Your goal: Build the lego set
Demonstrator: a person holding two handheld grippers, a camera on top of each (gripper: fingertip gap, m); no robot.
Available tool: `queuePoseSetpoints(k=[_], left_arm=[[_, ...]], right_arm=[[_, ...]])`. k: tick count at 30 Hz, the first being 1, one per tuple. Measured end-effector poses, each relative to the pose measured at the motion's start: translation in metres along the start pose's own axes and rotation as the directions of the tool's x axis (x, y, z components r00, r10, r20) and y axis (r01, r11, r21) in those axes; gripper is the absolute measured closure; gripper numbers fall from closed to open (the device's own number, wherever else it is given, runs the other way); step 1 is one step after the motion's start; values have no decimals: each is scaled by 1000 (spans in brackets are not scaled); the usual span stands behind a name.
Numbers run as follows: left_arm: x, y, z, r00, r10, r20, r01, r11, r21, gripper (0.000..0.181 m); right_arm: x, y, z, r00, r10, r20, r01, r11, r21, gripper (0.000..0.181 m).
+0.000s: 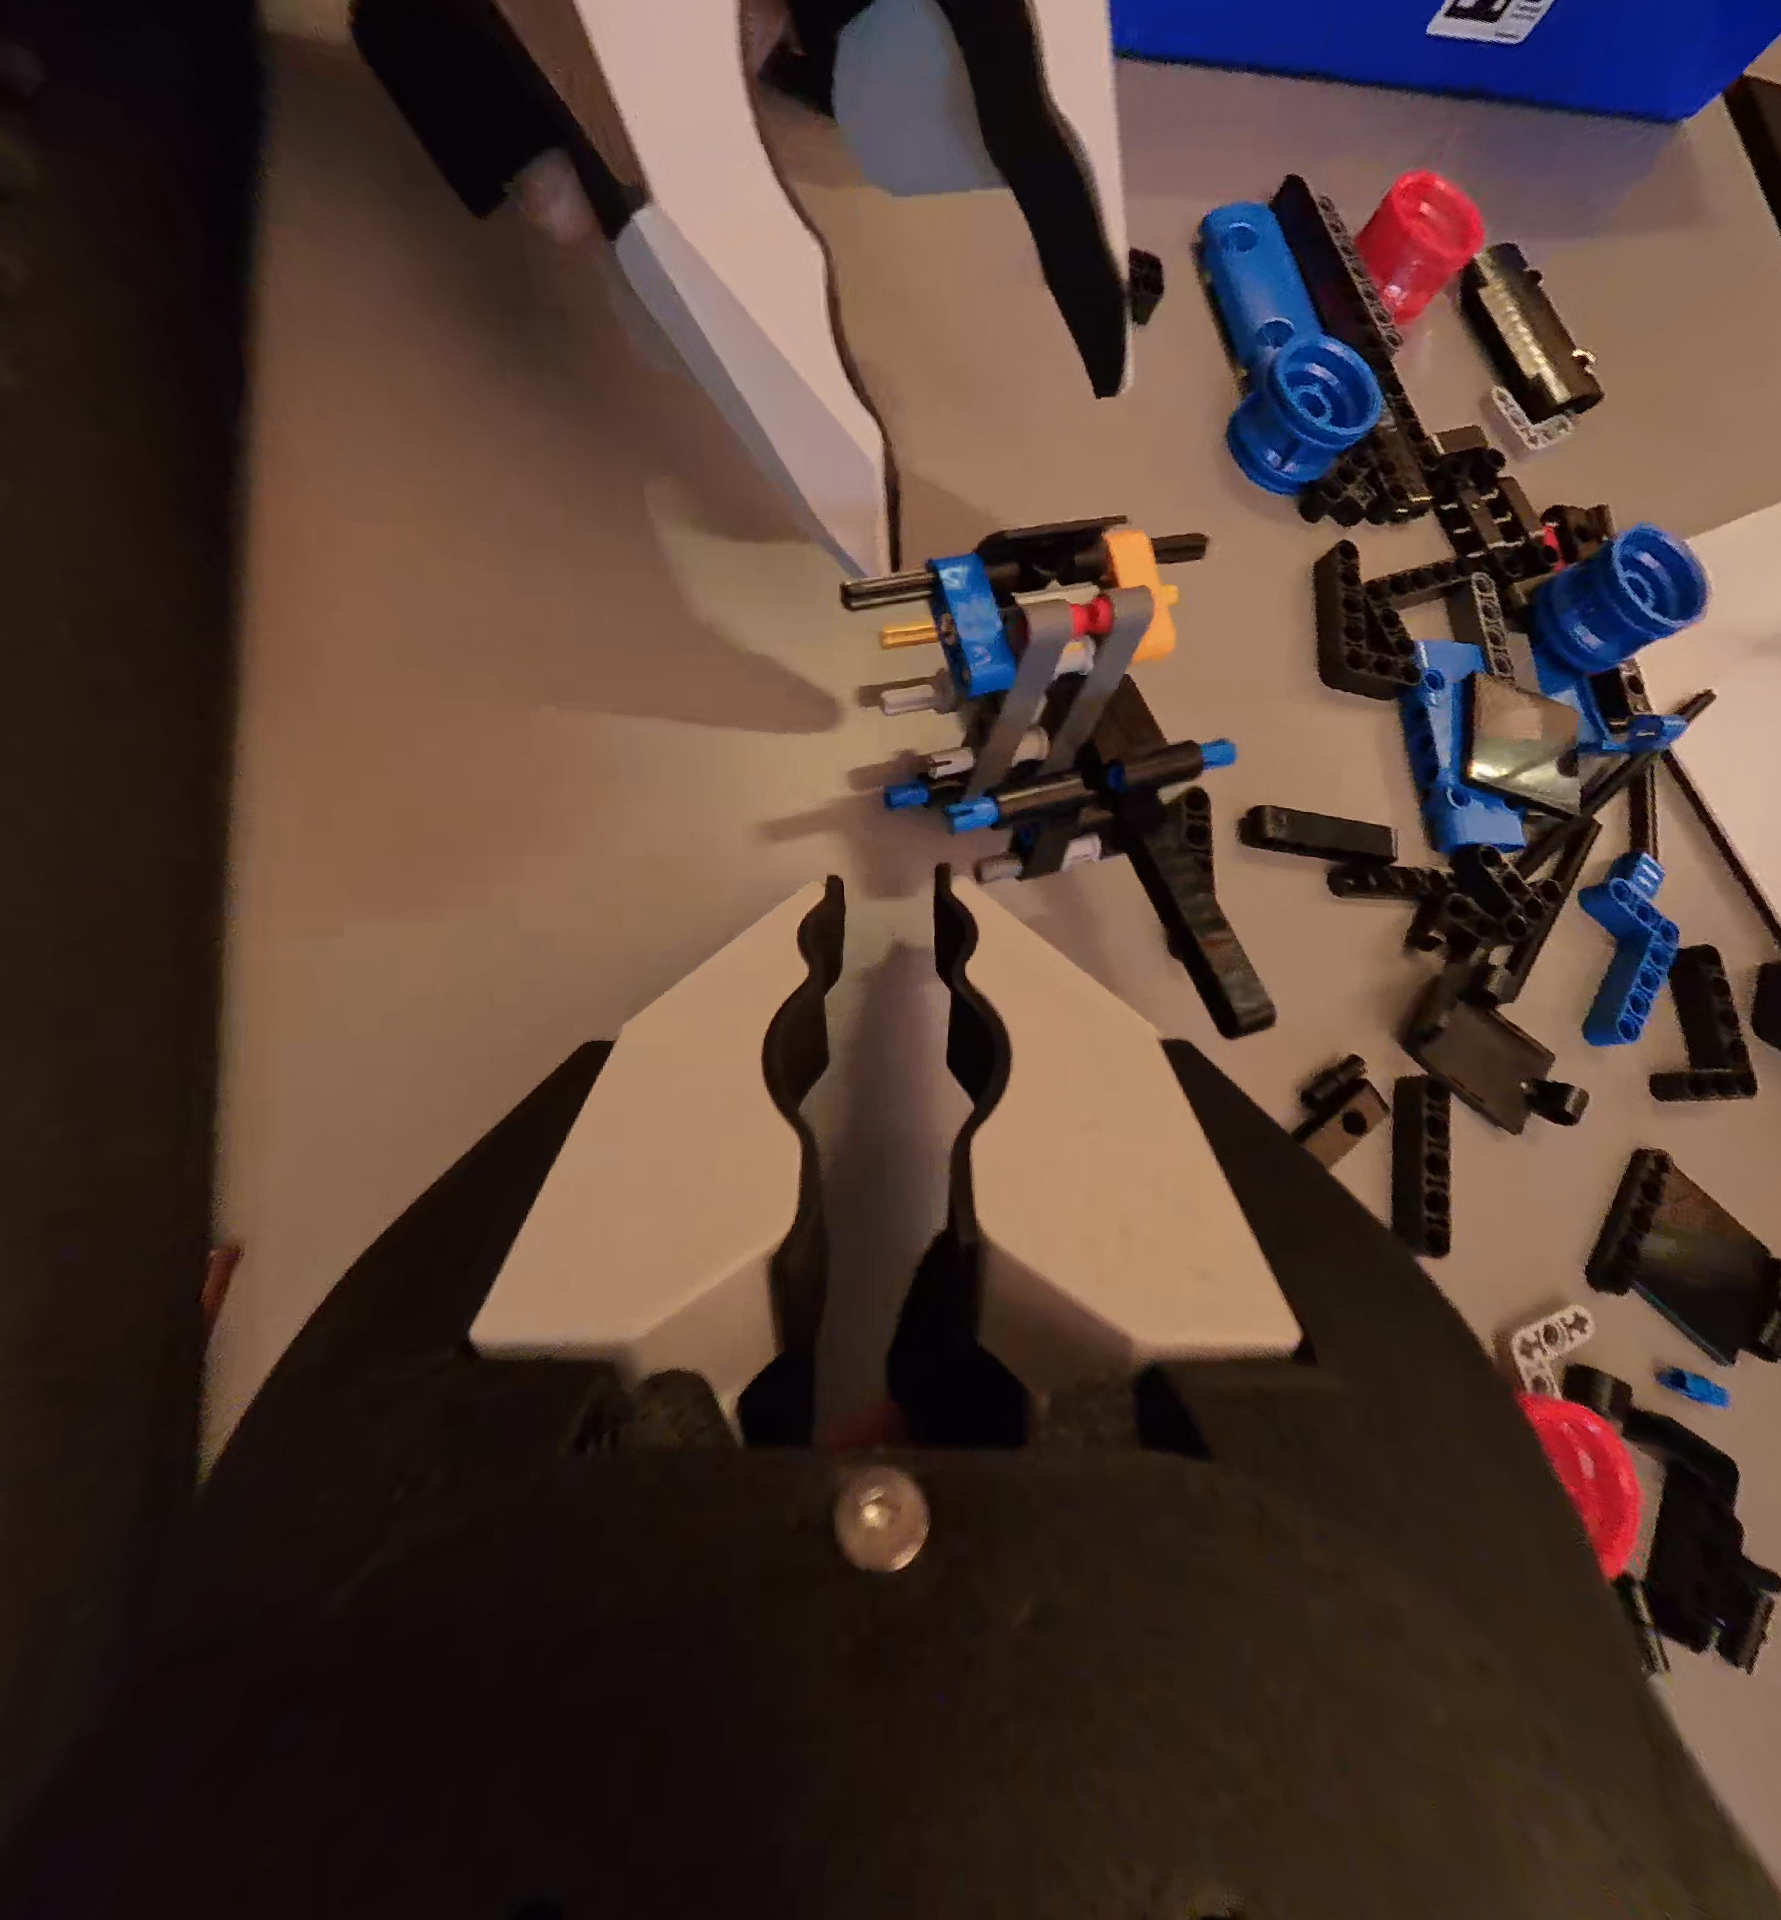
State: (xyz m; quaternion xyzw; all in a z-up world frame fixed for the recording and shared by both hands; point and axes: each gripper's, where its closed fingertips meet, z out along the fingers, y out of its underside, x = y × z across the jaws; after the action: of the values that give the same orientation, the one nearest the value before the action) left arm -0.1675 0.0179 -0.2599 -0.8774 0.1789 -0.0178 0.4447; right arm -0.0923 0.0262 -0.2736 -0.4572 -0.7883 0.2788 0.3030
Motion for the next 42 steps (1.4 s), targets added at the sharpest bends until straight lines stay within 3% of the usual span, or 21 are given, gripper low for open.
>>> queuePoseSetpoints(k=[11, 19, 27, 32, 37, 42], left_arm=[[17, 6, 9, 995, 88, -41, -89, 995, -45, 127], [30, 13, 3, 990, 113, -85, -118, 991, -63, 134], [29, 26, -8, 989, 129, -76, -137, 985, -102, 142], [28, 35, -22, 990, 127, -65, -134, 984, -120, 146], [23, 38, -30, 994, 105, -29, -107, 989, -105, 138], [19, 21, -27, 994, 107, -2, -107, 993, -52, 136]], right_arm=[[11, 6, -4, 998, 50, -26, -51, 999, -14, 162], [-5, -12, 20, 1000, -16, -7, 16, 1000, -16, 160], [-32, -32, 25, 994, -88, 60, 85, 995, 41, 166], [-42, -34, 33, 987, -141, 72, 140, 990, 11, 159], [-44, -41, 20, 984, -152, 97, 146, 987, 61, 156], [-30, -49, -12, 988, -101, 118, 79, 981, 176, 157]])
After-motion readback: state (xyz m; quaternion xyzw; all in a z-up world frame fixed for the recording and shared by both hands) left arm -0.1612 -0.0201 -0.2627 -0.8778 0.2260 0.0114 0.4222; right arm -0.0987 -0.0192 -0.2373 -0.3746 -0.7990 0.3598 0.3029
